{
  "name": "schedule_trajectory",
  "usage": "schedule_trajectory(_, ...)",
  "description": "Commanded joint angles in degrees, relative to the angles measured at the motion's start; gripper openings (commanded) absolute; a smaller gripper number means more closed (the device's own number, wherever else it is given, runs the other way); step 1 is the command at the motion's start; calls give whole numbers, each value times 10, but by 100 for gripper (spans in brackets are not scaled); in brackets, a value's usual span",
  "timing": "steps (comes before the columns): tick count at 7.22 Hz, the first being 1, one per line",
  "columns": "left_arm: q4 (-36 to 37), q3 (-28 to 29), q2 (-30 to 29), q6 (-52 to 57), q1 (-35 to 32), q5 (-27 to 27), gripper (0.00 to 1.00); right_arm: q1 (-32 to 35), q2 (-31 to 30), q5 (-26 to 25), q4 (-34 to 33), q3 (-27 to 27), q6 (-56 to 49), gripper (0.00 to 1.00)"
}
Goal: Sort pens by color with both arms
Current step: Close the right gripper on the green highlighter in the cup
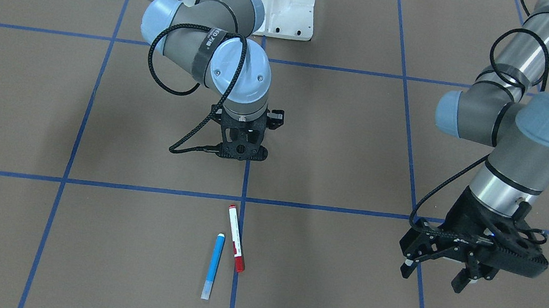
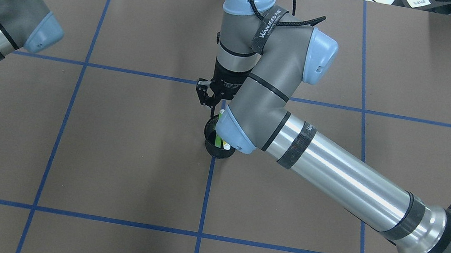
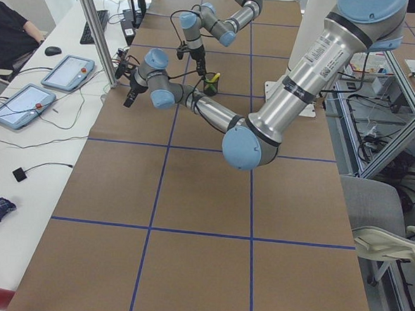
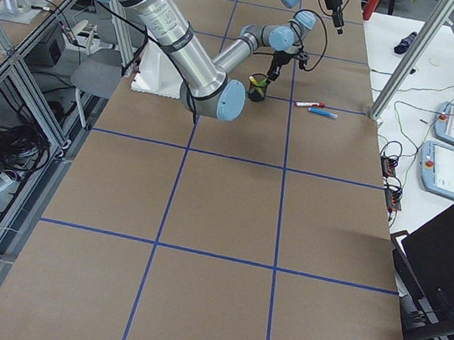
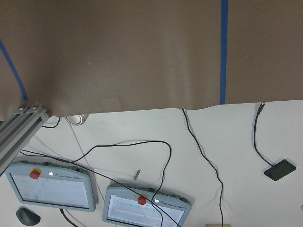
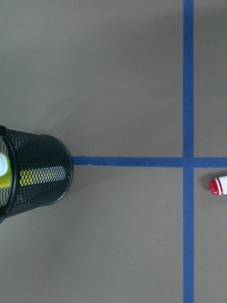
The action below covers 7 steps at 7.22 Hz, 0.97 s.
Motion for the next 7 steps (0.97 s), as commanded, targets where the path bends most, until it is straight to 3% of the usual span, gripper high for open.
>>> schedule_trajectory(1,-1,0,0,0,0,1,100,-1,2,-1,3,-2,-1,55)
schedule_trajectory(3,-1,0,0,-1,0,0,100,-1,2,-1,3,-2,0,53)
schedule_trajectory(5,-1,-1,0,-2,0,0,100,-1,2,-1,3,-2,0,43)
schedule_trajectory(6,-1,-1,0,-2,0,0,100,-1,1,-1,3,-2,-1,29)
schedule_trajectory(7,-1,-2,-1,-3,0,0,100,-1,-2,-1,16,-2,-1,6)
